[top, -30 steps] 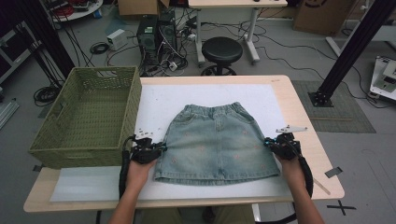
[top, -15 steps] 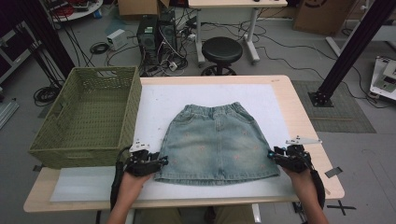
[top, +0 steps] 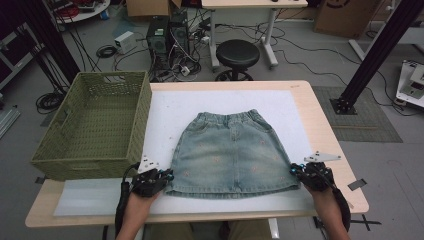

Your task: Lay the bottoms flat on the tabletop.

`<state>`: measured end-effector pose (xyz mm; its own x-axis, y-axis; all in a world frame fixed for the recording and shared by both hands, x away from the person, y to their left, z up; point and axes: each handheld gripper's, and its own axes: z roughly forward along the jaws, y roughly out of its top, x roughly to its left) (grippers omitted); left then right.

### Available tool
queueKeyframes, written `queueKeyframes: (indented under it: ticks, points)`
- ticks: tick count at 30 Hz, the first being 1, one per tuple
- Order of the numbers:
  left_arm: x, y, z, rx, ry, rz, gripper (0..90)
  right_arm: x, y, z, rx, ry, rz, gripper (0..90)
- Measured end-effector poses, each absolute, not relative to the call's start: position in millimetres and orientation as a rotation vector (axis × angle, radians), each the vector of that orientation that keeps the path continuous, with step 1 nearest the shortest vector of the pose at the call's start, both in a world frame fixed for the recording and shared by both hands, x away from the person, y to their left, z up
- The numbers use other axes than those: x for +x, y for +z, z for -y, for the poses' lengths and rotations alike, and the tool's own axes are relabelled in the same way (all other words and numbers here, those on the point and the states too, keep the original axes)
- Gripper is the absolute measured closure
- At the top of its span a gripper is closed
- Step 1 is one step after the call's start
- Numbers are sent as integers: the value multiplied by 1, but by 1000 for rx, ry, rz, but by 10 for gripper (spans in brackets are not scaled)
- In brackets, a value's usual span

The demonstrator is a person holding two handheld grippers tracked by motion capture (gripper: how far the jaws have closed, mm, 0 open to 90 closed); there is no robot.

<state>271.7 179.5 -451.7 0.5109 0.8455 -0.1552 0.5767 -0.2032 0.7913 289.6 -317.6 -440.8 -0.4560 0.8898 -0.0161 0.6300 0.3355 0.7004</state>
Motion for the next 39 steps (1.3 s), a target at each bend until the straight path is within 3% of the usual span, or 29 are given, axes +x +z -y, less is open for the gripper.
queueKeyframes:
  ticks: [2, 4, 13, 15, 18, 22, 23, 25, 30, 35, 39]
  points:
    - [270, -451, -183, 1870, 378, -1156, 643, 287, -438, 317, 1320, 928, -2192, 695]
    - [268, -448, -186, 1840, 384, -1145, 608, 283, -434, 317, 1306, 980, -2179, 677]
    - [262, -457, -187, 1874, 354, -1164, 607, 267, -443, 328, 1330, 926, -2238, 635]
    - [260, -456, -186, 1896, 398, -1174, 660, 264, -446, 328, 1311, 916, -2254, 634]
    - [257, -453, -185, 1915, 409, -1170, 853, 258, -446, 326, 1236, 877, -2267, 632]
    - [256, -454, -185, 1900, 407, -1173, 863, 257, -445, 327, 1233, 880, -2282, 629]
    - [256, -454, -187, 1894, 406, -1176, 846, 258, -443, 327, 1242, 889, -2285, 593]
    - [257, -453, -190, 1865, 390, -1169, 723, 256, -438, 325, 1230, 942, -2240, 523]
    - [263, -445, -191, 1798, 417, -1123, 598, 263, -422, 305, 1197, 1126, -2184, 490]
    - [275, -435, -183, 1728, 441, -1079, 541, 276, -424, 259, 1150, 1200, -2265, 499]
    - [287, -430, -179, 1713, 454, -1055, 534, 277, -431, 219, 1047, 1224, -2385, 584]
